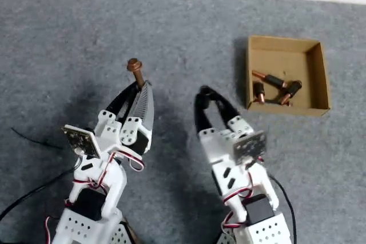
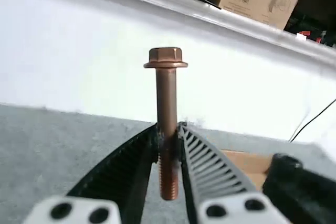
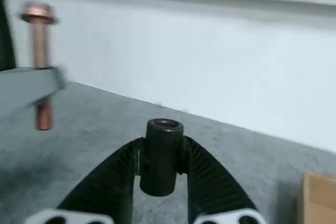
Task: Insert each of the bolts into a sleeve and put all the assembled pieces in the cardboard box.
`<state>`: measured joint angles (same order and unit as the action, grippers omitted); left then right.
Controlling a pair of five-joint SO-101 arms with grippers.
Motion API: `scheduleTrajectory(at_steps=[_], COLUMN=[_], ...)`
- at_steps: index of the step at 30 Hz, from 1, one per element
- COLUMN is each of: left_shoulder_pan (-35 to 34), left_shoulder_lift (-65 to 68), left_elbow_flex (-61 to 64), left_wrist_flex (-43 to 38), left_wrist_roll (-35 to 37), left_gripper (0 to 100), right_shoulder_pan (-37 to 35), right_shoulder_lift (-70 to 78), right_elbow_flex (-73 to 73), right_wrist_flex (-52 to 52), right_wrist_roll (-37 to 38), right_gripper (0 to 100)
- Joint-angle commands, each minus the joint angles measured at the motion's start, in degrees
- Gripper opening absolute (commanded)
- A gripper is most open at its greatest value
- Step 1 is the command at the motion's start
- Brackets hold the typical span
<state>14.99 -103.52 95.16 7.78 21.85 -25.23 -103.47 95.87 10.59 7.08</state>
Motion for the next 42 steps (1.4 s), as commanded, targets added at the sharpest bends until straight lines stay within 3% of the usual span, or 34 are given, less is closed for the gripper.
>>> scheduleTrajectory(at_steps=[1,4,11,29,35,42], left_shoulder_pan=[0.1,3.5,10.0,10.6,15.6,15.0], left_shoulder_lift=[-1.4,-1.4,-1.4,-1.0,-1.0,-1.0], left_elbow_flex=[-5.1,-5.1,-5.1,-4.4,-2.3,-1.4], left_wrist_flex=[-1.2,-1.2,-1.4,-3.2,-3.5,-3.3], left_wrist_roll=[6.3,6.3,6.2,6.4,6.1,6.1], left_gripper=[0,0,0,0,0,0], right_shoulder_pan=[-4.6,-7.7,-10.9,-10.9,-12.2,-12.0], right_shoulder_lift=[-0.9,-0.8,-0.9,-0.9,-0.9,-0.9], right_elbow_flex=[6.7,6.7,6.7,6.7,6.7,6.5], right_wrist_flex=[-1.9,0.8,5.1,7.3,7.3,7.3], right_wrist_roll=[7.4,13.3,13.8,13.9,13.9,13.9], right_gripper=[0.6,0.6,0.6,0.6,0.6,0.6])
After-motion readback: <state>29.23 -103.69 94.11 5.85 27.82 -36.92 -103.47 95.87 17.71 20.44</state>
